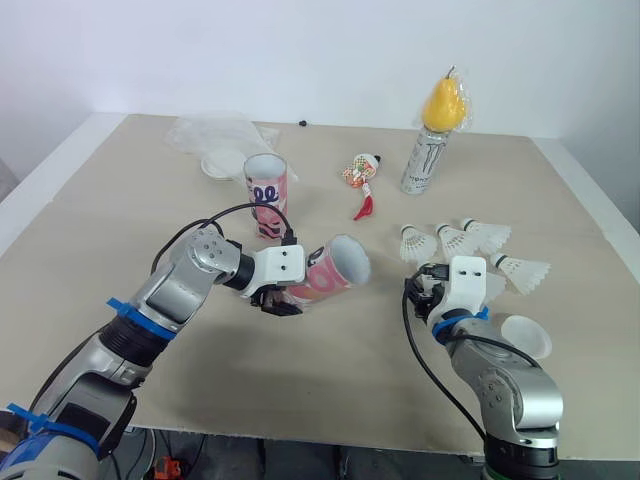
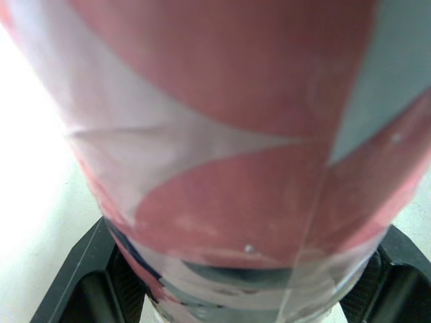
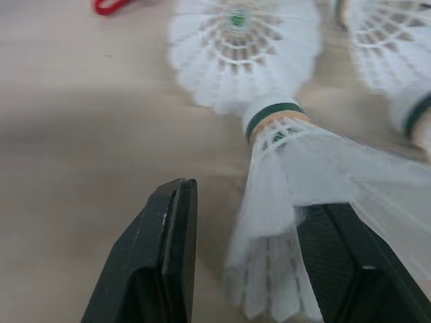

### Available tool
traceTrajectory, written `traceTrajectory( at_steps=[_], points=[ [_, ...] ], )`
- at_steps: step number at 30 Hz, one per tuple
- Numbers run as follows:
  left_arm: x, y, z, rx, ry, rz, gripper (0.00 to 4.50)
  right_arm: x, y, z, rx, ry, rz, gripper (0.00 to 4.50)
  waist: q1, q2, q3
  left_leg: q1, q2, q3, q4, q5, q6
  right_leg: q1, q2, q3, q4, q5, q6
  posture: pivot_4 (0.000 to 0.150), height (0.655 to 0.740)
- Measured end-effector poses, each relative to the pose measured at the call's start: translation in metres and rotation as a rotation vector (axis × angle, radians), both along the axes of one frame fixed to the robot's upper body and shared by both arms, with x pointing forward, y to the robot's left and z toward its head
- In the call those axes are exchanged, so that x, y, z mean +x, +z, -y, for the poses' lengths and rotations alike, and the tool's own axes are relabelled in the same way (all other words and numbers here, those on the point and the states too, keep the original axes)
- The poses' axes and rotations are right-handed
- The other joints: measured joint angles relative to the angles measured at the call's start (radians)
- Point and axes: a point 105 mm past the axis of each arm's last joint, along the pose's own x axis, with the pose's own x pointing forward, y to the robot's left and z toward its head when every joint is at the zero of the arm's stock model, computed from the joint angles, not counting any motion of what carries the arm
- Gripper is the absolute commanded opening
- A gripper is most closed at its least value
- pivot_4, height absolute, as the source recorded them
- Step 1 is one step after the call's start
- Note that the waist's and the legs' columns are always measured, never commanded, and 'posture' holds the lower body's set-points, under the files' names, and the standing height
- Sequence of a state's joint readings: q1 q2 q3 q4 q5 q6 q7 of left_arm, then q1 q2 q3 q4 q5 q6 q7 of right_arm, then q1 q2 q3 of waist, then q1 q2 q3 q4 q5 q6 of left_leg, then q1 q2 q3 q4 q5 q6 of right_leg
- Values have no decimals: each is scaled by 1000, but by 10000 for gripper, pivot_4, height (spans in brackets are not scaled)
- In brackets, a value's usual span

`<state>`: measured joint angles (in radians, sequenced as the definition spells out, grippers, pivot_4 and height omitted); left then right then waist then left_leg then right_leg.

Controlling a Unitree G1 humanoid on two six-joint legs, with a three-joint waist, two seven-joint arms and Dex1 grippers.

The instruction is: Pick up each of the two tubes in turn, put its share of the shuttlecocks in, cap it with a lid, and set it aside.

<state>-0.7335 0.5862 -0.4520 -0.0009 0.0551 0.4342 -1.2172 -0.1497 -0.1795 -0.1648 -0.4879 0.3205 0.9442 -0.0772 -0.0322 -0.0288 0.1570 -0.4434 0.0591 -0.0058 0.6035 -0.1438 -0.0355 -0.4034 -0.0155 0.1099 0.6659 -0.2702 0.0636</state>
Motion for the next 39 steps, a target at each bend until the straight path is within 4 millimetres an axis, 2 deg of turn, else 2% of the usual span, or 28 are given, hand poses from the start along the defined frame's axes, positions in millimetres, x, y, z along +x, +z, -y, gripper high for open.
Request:
traceTrajectory(
  at_steps=[1,2,4,7,8,19,24,26,29,30,31,32,35,36,39],
  points=[
    [0,0,0,1,2,2,30421,0,0,0,0,-10,-3,24170,0,0,0,0,0,0,0,0,0,0,0,0,0,0,0,1500,7400],
    [0,0,0,1,3,3,30421,1,0,0,-1,-18,-3,21422,0,0,0,0,0,0,0,0,0,0,0,0,0,0,0,1500,7400],
    [0,0,0,0,4,3,30421,0,1,1,-7,-27,-2,14964,0,0,0,0,0,0,0,0,0,0,0,0,0,0,0,1500,7400],
    [0,0,-1,-2,7,3,30421,0,2,2,-13,-38,0,1900,0,0,0,0,0,0,0,0,0,0,0,0,0,0,0,1500,7400],
    [0,-1,-1,-4,9,4,30421,1,3,2,-16,-41,3,834,0,0,0,0,0,0,0,0,0,0,0,0,0,0,0,1500,7400],
    [0,-1,-1,-8,9,5,30421,-2,12,-1,-35,-7,19,834,0,0,0,0,0,0,0,0,0,0,0,0,0,0,0,1500,7400],
    [1,-2,-1,-15,8,2,30421,-9,38,-5,-99,90,74,834,0,1,0,0,0,-1,0,1,1,0,0,0,0,0,0,1500,7400],
    [2,-2,-1,-22,8,-3,30421,-17,59,-8,-194,245,111,834,1,2,1,0,-3,0,1,2,2,1,-2,1,0,0,0,1500,7400],
    [5,-2,0,-22,7,-24,30421,-28,108,-10,-363,468,232,834,1,2,1,0,-4,0,1,2,4,1,-3,1,0,1,1,1500,7400],
    [6,-2,0,-22,7,-29,30421,-33,117,-14,-422,544,255,834,1,2,1,0,-4,0,1,2,4,1,-3,1,0,1,1,1500,7400],
    [6,-2,0,-22,6,-30,30421,-34,118,-15,-429,559,260,834,1,1,0,1,-3,-1,1,2,4,2,-2,0,-1,1,1,1500,7400],
    [7,-2,1,-24,1,-46,30421,-41,127,-22,-551,723,270,834,1,3,1,0,-6,0,1,3,4,2,-5,0,-1,0,1,1500,7400],
    [7,-1,4,-25,-9,-61,30421,-47,141,-27,-691,895,316,834,1,3,1,0,-8,0,1,3,5,2,-7,0,-1,0,3,1500,7400],
    [8,-1,5,-26,-13,-68,30421,-49,147,-31,-785,991,342,834,1,3,1,0,-9,0,1,3,5,2,-8,0,-1,-1,3,1500,7400],
    [8,-1,5,-27,-15,-77,30421,-53,151,-42,-875,1120,392,834,1,3,1,0,-9,0,1,3,5,2,-9,0,-2,-1,4,1500,7400]
  ],
)
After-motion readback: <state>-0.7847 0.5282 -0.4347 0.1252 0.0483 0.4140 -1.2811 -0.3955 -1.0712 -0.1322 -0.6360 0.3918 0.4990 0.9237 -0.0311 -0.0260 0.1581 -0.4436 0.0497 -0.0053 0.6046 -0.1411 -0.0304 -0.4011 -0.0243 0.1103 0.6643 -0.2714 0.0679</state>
